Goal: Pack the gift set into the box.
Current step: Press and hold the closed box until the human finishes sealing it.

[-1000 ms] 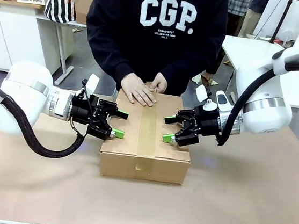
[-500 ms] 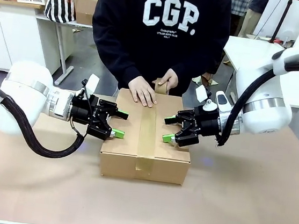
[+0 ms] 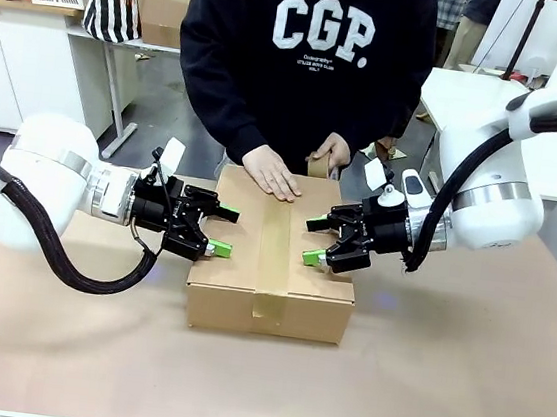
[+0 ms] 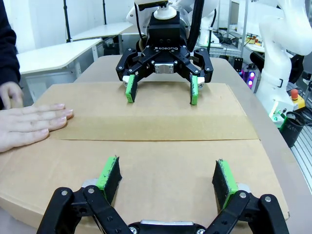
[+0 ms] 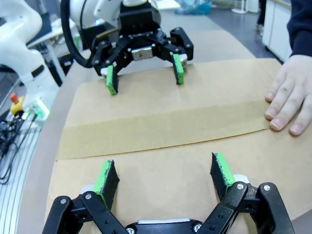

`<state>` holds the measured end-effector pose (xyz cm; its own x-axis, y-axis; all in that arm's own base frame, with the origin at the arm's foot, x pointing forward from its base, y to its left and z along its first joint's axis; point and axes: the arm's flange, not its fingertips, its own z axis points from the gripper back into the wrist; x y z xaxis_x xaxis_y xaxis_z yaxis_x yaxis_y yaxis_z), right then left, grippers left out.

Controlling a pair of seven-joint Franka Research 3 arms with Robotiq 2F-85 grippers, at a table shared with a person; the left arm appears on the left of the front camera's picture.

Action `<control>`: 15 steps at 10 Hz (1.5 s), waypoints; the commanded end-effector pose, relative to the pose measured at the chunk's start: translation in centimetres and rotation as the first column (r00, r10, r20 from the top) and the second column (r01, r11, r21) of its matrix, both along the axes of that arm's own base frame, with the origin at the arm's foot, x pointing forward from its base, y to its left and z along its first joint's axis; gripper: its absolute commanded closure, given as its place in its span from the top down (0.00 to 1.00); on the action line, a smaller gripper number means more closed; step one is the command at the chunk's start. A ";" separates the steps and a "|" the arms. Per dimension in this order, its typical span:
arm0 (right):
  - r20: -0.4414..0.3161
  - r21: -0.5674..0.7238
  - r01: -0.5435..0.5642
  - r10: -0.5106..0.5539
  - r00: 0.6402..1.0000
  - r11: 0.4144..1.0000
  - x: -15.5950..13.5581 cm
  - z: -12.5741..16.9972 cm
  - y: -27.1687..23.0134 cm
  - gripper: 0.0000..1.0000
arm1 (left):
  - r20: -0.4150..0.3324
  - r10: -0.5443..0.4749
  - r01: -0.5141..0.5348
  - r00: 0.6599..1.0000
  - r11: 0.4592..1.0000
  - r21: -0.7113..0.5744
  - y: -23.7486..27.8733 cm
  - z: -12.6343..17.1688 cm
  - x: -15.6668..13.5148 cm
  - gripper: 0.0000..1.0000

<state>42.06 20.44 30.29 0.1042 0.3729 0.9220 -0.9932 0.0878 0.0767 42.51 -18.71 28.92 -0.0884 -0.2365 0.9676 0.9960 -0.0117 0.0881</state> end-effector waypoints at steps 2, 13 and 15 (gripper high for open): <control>0.004 -0.011 0.008 -0.008 1.000 1.000 -0.3 -0.1 0.0 1.00 | 0.009 -0.010 0.010 1.000 1.000 0.003 0.2 -0.1 -0.1 1.00; 0.004 -0.011 0.008 -0.008 1.000 1.000 -0.3 -0.1 0.0 1.00 | 0.009 -0.010 0.010 1.000 1.000 0.003 0.2 -0.1 -0.1 1.00; 0.004 -0.011 0.008 -0.008 1.000 1.000 -0.3 -0.1 0.0 1.00 | 0.009 -0.010 0.010 1.000 1.000 0.003 0.2 -0.1 -0.1 1.00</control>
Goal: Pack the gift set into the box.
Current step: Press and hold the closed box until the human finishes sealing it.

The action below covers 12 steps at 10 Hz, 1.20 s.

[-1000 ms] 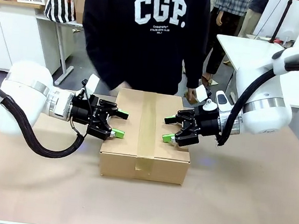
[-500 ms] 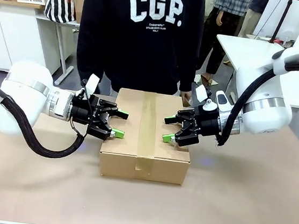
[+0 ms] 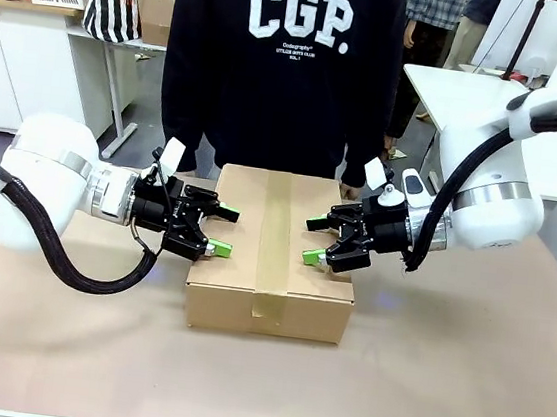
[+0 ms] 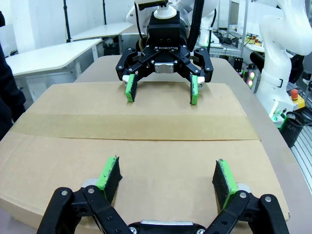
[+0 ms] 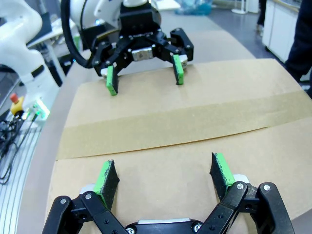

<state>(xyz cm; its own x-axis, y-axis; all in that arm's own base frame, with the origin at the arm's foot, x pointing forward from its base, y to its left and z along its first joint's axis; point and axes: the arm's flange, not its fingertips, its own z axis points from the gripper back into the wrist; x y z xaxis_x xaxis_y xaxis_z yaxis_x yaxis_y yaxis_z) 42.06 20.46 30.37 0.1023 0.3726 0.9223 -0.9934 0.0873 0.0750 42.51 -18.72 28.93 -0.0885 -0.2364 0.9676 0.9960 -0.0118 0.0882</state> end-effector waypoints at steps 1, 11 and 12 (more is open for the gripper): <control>0.000 0.000 0.000 0.000 1.000 1.000 0.0 0.0 0.0 1.00 | 0.000 0.000 0.000 1.000 1.000 0.000 0.0 0.0 0.0 1.00; -0.386 0.130 0.286 -0.217 0.897 0.949 -14.8 14.1 -14.8 1.00 | -0.549 0.123 -0.184 0.827 0.981 -0.057 9.5 15.5 -13.6 1.00; -0.447 0.241 0.239 -0.111 0.888 0.940 -14.8 12.7 -18.0 1.00 | -0.588 0.196 -0.276 0.785 0.960 -0.048 11.9 15.0 -15.3 1.00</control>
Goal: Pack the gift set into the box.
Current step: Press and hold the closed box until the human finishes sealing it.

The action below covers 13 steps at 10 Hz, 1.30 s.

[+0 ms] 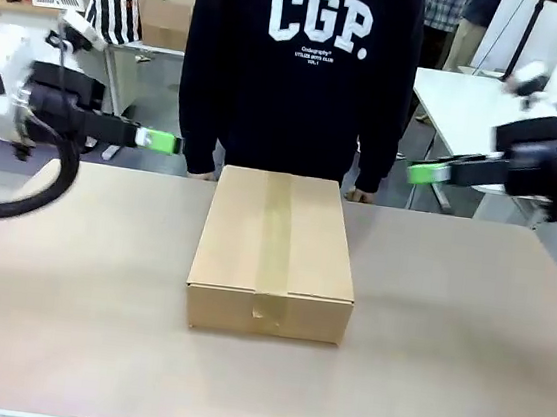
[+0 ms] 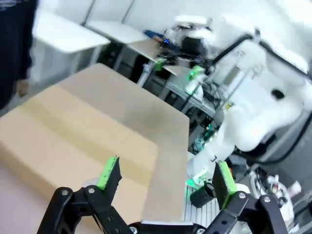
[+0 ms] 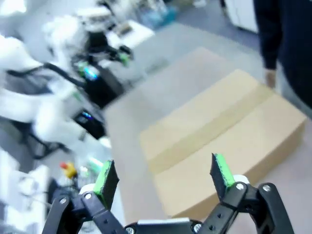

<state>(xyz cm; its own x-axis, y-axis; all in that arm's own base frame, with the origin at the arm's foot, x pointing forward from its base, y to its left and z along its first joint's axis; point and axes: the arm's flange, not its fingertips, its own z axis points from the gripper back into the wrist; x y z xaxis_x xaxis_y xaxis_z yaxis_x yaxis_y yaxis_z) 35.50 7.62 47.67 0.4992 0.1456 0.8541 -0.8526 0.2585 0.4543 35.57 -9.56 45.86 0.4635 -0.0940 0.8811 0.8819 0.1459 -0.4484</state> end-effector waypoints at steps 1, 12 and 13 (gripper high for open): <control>-0.217 0.184 -0.035 0.075 0.973 0.982 -6.8 -8.0 -7.5 1.00 | -0.168 0.050 -0.059 0.984 0.997 -0.046 4.9 -3.6 -9.2 1.00; -0.278 0.285 -0.040 0.123 0.953 0.958 -1.7 -7.5 -10.7 1.00 | -0.263 0.078 -0.092 0.962 0.995 -0.041 9.0 -2.4 -0.1 1.00; -0.278 0.285 -0.040 0.123 0.953 0.958 -1.7 -7.5 -10.7 1.00 | -0.263 0.078 -0.092 0.962 0.995 -0.041 9.0 -2.4 -0.1 1.00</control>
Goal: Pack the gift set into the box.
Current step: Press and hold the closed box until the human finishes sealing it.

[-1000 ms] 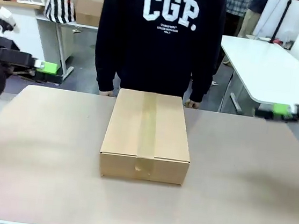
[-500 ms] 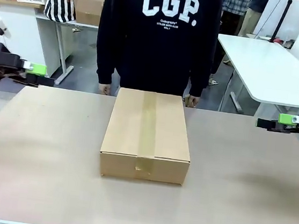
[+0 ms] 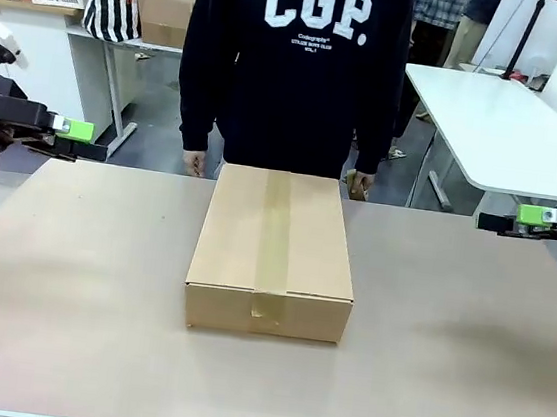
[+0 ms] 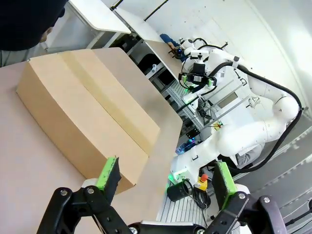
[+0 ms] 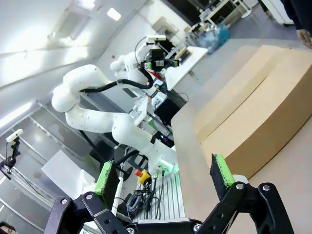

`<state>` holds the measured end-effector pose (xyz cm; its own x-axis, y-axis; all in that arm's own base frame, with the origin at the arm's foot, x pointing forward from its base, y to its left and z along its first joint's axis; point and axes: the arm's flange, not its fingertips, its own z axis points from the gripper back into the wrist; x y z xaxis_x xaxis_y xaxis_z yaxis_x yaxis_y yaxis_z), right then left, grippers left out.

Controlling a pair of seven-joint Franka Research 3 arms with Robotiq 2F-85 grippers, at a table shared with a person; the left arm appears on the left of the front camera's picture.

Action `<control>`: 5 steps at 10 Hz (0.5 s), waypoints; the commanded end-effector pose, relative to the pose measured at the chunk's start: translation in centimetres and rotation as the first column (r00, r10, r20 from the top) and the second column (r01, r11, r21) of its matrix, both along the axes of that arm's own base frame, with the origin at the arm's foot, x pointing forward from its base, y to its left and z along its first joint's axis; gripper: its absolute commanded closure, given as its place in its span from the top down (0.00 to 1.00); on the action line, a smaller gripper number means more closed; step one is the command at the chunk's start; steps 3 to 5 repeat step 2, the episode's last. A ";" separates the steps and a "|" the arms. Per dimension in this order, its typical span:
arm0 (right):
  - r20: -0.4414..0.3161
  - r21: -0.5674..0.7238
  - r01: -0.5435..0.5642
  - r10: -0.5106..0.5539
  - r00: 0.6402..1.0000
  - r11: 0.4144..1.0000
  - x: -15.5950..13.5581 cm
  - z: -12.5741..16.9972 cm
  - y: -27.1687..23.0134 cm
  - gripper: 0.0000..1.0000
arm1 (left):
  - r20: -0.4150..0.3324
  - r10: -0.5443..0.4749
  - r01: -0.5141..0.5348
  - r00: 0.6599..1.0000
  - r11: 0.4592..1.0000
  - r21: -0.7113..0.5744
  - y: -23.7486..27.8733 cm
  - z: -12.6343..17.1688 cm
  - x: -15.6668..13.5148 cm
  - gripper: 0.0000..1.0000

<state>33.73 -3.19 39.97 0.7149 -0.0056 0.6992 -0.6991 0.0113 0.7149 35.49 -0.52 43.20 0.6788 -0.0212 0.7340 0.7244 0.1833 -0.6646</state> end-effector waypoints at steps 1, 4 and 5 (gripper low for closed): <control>-0.018 0.001 0.021 -0.021 1.000 1.000 0.1 0.2 0.1 1.00 | -0.004 0.015 -0.015 1.000 1.000 -0.013 -0.1 0.3 0.0 1.00; -0.018 0.001 0.021 -0.021 1.000 1.000 0.1 0.2 0.1 1.00 | -0.004 0.015 -0.015 1.000 1.000 -0.013 -0.1 0.3 0.0 1.00; -0.018 0.001 0.021 -0.021 1.000 1.000 0.1 0.2 0.1 1.00 | -0.004 0.015 -0.015 1.000 1.000 -0.013 -0.1 0.3 0.0 1.00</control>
